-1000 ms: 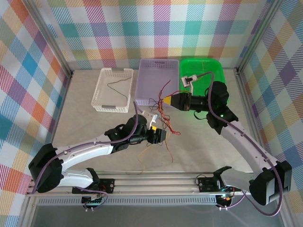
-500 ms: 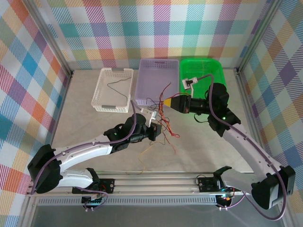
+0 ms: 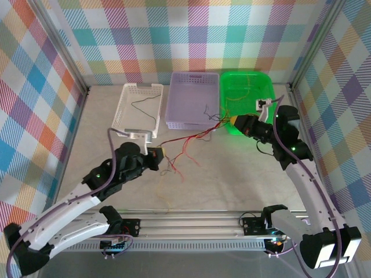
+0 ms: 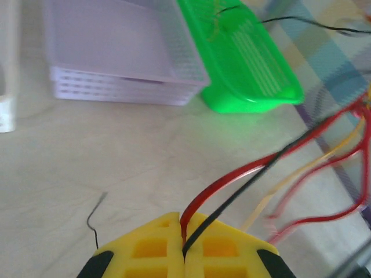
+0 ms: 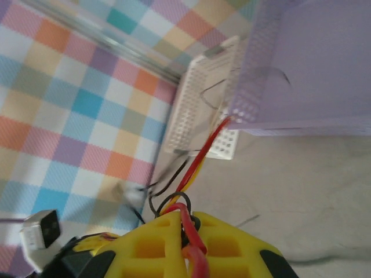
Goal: Untangle the cables
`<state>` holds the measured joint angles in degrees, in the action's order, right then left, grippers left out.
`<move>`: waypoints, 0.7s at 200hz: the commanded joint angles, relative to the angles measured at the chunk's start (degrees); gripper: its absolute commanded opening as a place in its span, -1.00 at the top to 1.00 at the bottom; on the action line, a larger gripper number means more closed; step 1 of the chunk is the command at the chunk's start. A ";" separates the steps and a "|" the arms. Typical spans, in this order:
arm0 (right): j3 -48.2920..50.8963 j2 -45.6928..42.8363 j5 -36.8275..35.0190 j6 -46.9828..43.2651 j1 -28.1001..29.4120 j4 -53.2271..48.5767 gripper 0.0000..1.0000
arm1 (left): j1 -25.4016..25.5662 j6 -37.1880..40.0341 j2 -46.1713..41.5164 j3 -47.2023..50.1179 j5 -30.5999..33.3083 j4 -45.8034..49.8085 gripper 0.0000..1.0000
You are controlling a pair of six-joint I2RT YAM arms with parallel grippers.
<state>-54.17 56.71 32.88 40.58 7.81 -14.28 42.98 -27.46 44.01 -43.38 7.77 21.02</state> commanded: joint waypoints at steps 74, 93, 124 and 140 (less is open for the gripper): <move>4.25 -8.07 -9.63 -1.59 -16.88 -10.74 1.00 | -15.76 -0.11 -6.13 -13.38 7.69 25.46 1.00; 4.88 -9.21 -8.64 -1.21 -20.92 -11.76 1.00 | -17.58 1.09 -5.70 -15.70 8.26 27.79 1.00; 5.33 -11.11 -8.24 -1.51 -24.49 -12.98 1.00 | -19.46 1.77 -7.39 -17.54 11.83 30.13 1.00; 5.47 -11.92 -6.29 -1.83 -24.86 -11.61 1.00 | -19.78 2.42 -8.84 -18.01 11.05 29.32 1.00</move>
<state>-49.28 46.52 24.69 39.75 -16.19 -26.09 24.53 -26.94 37.26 -59.37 16.84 48.34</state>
